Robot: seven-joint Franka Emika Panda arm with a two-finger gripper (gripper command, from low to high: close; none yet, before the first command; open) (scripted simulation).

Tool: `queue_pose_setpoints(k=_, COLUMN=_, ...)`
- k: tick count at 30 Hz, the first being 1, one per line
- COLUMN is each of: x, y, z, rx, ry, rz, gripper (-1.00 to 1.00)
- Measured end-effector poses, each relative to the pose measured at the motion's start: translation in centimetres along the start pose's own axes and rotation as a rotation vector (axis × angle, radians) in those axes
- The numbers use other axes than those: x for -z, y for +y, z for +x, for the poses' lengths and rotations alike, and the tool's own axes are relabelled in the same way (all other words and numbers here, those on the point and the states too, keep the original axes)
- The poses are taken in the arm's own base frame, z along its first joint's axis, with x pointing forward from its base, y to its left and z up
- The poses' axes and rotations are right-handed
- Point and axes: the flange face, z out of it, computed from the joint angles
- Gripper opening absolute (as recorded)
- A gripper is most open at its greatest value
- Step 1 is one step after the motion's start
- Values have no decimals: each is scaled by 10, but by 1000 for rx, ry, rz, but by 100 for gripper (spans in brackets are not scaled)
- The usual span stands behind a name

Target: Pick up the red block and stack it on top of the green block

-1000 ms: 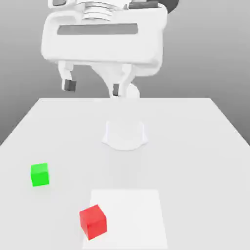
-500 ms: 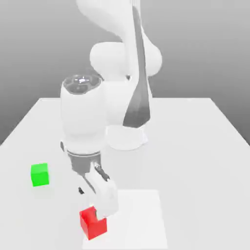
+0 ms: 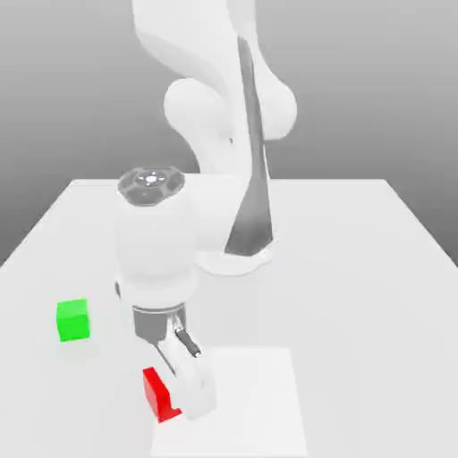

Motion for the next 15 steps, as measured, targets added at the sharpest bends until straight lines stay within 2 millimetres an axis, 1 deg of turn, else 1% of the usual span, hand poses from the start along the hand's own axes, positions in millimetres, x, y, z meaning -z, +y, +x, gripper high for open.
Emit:
queue_pose_setpoints(k=2, x=9, y=14, z=53, rx=-182, ry=13, rz=-4, gripper=-100)
queue_pose_setpoints(k=3, x=13, y=24, z=89, rx=-298, ry=16, rz=-5, gripper=-100)
queue_pose_setpoints(k=4, x=17, y=37, z=118, rx=-408, ry=19, rz=-6, gripper=-100)
queue_pose_setpoints(k=5, x=21, y=53, z=148, rx=-528, ry=20, rz=-7, gripper=-100)
queue_pose_setpoints(k=6, x=25, y=72, z=175, rx=-645, ry=18, rz=-7, gripper=-100)
queue_pose_setpoints(k=7, x=28, y=89, z=193, rx=-744, ry=14, rz=-6, gripper=-100)
queue_pose_setpoints(k=8, x=32, y=104, z=205, rx=-832, ry=9, rz=-4, gripper=-100)
queue_pose_setpoints(k=9, x=30, y=119, z=217, rx=-914, ry=2, rz=-3, gripper=-100)
queue_pose_setpoints(k=10, x=24, y=126, z=223, rx=-955, ry=-1, rz=-2, gripper=-100)
queue_pose_setpoints(k=12, x=8, y=131, z=227, rx=-988, ry=-4, rz=-2, gripper=-100)
queue_pose_setpoints(k=15, x=-20, y=133, z=227, rx=-995, ry=-5, rz=-2, gripper=-100)
